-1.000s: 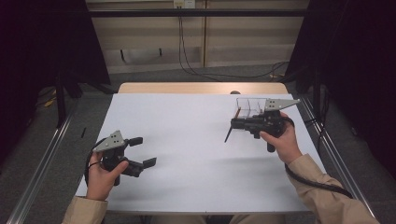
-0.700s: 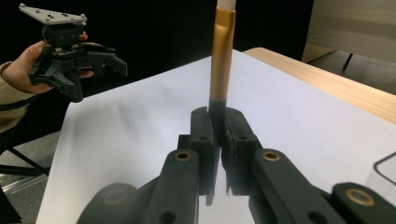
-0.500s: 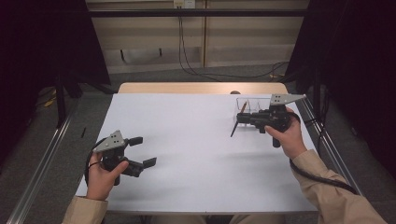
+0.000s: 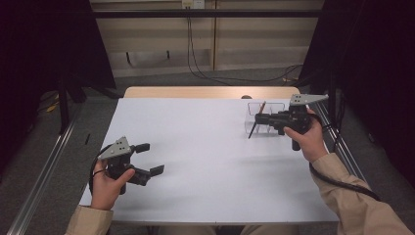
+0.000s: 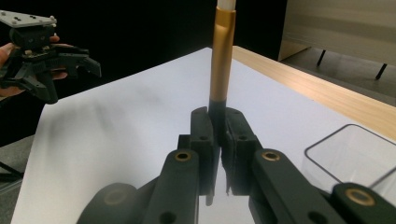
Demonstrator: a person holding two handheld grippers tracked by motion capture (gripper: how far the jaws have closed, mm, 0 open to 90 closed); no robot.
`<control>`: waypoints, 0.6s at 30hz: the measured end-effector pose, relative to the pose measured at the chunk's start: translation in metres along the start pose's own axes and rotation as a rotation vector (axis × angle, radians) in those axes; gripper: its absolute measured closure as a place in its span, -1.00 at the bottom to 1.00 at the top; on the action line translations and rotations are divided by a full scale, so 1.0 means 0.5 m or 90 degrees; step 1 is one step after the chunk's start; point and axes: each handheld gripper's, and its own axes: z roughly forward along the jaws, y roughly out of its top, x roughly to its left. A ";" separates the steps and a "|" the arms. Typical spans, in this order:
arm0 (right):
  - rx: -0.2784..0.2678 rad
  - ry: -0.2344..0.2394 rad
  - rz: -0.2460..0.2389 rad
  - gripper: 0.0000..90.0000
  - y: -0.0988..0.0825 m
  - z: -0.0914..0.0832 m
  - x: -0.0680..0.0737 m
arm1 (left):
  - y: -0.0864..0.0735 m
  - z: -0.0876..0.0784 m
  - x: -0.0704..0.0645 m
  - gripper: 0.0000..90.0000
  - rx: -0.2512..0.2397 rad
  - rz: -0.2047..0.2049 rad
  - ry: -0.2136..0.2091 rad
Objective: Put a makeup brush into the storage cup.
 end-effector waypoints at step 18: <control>0.010 -0.048 0.012 0.87 -0.001 -0.032 -0.039 | 0.000 -0.001 0.000 -0.99 0.002 0.001 -0.001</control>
